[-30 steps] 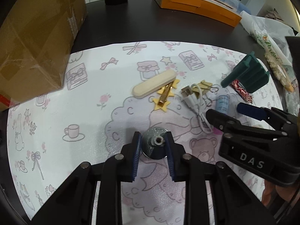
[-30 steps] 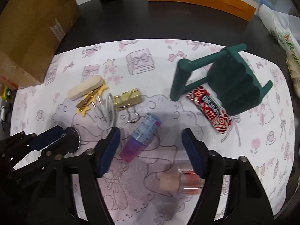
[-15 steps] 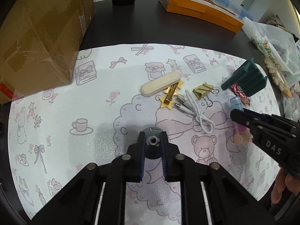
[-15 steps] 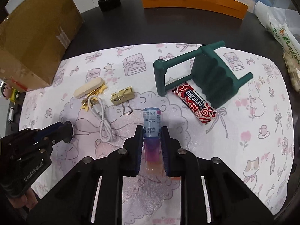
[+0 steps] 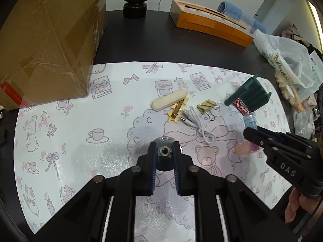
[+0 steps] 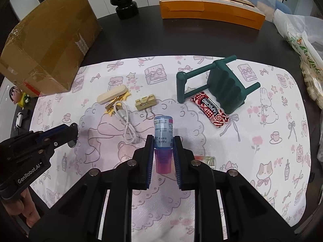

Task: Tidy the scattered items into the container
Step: 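Lift and carry the tube with the right tool toward the cardboard box while the left tool carries the disc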

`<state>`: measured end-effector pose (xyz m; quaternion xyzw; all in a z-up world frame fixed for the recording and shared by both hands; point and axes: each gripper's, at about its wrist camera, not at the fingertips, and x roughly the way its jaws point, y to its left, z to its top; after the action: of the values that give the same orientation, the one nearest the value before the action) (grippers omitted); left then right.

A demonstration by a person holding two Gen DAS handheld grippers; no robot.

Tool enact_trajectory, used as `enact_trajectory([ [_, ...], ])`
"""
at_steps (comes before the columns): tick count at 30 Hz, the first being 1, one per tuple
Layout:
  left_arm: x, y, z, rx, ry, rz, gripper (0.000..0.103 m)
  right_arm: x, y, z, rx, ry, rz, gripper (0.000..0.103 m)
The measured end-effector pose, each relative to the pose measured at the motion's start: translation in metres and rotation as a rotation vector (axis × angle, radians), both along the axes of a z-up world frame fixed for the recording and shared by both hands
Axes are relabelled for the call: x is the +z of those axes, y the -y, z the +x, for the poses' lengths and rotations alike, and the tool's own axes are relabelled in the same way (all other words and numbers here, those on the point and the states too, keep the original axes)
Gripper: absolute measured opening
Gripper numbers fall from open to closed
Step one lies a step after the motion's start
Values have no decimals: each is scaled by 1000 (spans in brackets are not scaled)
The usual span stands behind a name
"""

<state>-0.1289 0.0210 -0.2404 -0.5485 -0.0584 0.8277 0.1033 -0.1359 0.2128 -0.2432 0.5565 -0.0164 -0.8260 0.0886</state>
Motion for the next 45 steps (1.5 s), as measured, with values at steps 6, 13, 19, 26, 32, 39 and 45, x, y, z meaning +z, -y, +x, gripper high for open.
enact_trajectory([
  [6, 15, 5, 10, -4, -18, 2, 15, 19, 6, 11, 7, -25, -3, 19],
  [13, 39, 7, 21, -4, -50, 20, 15, 45, 13, 23, 20, -63, -12, 19],
  [19, 59, 13, 28, 1, -68, 33, 15, 74, 20, 32, 36, -105, -13, 19],
  [26, 81, 20, 35, 17, -88, 33, 15, 94, 28, 41, 51, -120, -13, 19],
  [32, 92, 22, 42, 29, -93, 38, 15, 100, 29, 50, 49, -113, -21, 19],
  [39, 103, 23, 41, 27, -110, 42, 15, 112, 34, 49, 67, -127, -14, 19],
  [45, 120, 30, 32, 30, -130, 52, 15, 130, 52, 36, 101, -154, -9, 19],
])
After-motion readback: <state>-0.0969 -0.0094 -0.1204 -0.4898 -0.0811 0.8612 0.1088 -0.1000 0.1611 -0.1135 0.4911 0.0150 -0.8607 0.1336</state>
